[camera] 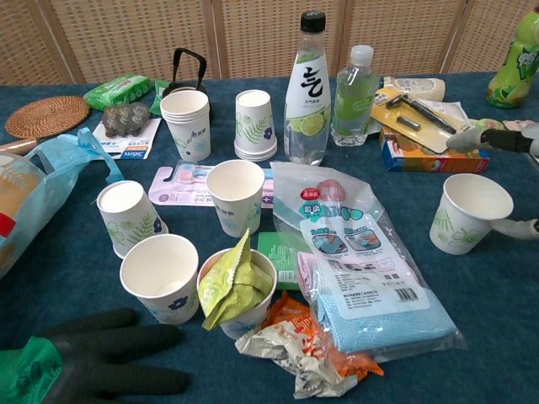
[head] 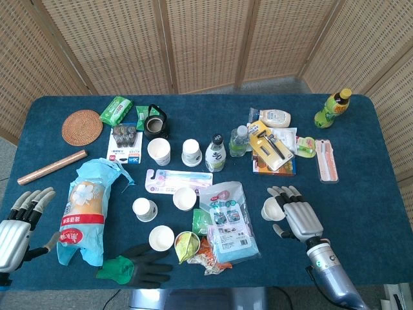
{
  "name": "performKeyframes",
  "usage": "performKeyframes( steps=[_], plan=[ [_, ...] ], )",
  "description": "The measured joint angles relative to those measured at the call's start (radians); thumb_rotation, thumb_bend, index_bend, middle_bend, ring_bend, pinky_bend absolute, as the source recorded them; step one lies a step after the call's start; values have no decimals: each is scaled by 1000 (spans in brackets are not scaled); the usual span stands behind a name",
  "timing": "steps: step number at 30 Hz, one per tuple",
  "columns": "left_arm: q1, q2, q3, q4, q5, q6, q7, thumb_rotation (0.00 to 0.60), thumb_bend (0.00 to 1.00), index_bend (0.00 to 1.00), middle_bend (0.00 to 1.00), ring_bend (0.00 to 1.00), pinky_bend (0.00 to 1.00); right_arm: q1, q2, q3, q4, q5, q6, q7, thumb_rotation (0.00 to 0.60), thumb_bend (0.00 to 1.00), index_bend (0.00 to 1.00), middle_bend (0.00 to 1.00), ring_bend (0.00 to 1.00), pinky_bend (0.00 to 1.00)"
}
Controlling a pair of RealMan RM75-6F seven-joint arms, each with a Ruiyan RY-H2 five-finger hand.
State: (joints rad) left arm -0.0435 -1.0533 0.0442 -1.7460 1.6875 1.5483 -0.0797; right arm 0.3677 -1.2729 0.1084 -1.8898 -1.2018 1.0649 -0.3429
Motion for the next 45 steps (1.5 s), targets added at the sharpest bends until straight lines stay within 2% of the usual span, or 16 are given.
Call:
performKeyframes(
  steps=[13, 16, 20, 23, 32, 38, 45],
  plan=[
    [5, -7, 3, 16, -8, 6, -12, 600, 388, 0, 99, 95, 17, 35, -22, -17, 35, 57, -21, -14, 600, 377, 0, 123, 0, 4],
    [9, -7, 5, 20, -10, 11, -15, 600, 388, 0, 99, 95, 17, 47, -31, -15, 52, 65, -32, -9, 600, 377, 51, 208, 7, 82],
    [15, -4, 7, 23, -12, 20, -18, 600, 388, 0, 99, 95, 17, 66, -42, -8, 77, 78, -45, 0, 600, 373, 152, 313, 107, 208],
    [22, -4, 8, 27, -15, 29, -23, 600, 387, 0, 99, 95, 17, 77, -46, -5, 88, 86, -52, 7, 600, 374, 192, 347, 145, 273],
    [22, -8, 7, 38, -18, 27, -33, 600, 387, 0, 99, 95, 18, 87, -41, -2, 81, 107, -64, 48, 600, 373, 200, 353, 152, 302],
    [19, -10, 4, 41, -22, 23, -38, 600, 387, 0, 99, 95, 18, 88, -22, 16, 66, 111, -86, 157, 600, 371, 196, 348, 152, 302],
    [16, -11, 2, 39, -22, 21, -34, 600, 387, 0, 99, 95, 18, 83, 3, 56, 66, 77, -147, 440, 600, 363, 189, 345, 152, 302]
  ],
)
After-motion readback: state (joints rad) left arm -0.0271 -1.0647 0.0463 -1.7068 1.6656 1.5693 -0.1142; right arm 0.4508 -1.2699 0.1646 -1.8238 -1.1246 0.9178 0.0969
